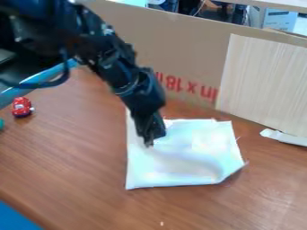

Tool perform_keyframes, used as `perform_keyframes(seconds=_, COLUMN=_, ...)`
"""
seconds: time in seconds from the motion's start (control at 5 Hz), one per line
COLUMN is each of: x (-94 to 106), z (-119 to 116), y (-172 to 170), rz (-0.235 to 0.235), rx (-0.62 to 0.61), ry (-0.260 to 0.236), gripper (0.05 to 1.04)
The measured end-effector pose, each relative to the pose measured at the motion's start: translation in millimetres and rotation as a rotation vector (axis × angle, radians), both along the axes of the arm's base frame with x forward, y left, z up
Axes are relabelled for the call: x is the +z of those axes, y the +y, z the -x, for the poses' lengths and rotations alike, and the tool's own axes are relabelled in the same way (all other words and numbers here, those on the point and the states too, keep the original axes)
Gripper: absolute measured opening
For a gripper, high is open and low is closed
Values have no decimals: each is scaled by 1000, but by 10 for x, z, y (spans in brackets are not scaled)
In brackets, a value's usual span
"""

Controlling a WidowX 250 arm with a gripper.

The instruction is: Unfold the cloth from top to bottom

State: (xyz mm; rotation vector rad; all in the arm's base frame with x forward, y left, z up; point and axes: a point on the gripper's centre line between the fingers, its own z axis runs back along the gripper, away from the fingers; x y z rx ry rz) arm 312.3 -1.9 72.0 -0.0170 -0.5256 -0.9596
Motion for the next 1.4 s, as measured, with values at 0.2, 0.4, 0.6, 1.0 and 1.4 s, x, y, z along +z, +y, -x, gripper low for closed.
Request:
perform_keyframes(seconds=0.2, x=17, z=335, y=-64, rz=-17, rx=-57, ry=-32, gripper=51)
perform_keyframes(seconds=0.4, x=1, z=698, y=-107, rz=-33, rx=-91, ry=-62, gripper=51)
perform_keyframes(seconds=0.6, x=-42, z=986, y=-201, rz=-64, rx=-114, ry=-80, gripper=51)
perform_keyframes(seconds=1.0, x=-138, z=1180, y=-457, rz=-62, rx=-59, ry=-15, gripper=51)
perform_keyframes(seconds=1.4, x=-192, z=1324, y=-582, rz=-44, rx=-11, ry=86, gripper=50)
